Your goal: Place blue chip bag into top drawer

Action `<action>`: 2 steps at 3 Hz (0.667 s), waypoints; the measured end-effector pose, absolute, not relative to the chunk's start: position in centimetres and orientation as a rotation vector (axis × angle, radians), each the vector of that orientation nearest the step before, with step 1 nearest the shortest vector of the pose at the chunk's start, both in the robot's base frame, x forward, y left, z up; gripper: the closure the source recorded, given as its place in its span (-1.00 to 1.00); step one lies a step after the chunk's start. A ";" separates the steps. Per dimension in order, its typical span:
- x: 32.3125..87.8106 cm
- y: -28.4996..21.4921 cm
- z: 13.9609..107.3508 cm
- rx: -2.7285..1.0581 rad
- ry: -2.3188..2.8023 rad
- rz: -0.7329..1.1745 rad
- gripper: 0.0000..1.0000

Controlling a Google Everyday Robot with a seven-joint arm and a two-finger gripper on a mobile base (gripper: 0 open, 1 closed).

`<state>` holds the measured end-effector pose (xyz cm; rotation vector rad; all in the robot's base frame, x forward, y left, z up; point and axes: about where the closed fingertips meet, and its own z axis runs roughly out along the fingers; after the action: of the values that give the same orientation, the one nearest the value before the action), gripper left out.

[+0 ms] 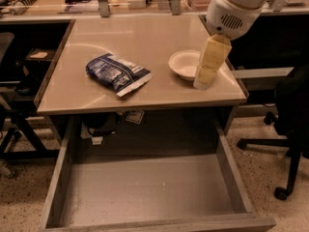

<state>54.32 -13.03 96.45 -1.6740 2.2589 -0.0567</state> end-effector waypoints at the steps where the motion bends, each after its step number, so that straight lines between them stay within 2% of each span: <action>1: 58.9 -11.2 96.2 -1.617 2.299 -0.008 -1.00; 2: 59.4 -10.8 96.8 -1.606 2.276 -0.011 -1.00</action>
Offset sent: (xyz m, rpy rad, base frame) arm 0.0386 0.0155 -0.0030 0.0295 0.0206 -0.0377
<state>59.41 -10.85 96.76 -1.6055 2.2764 -0.0107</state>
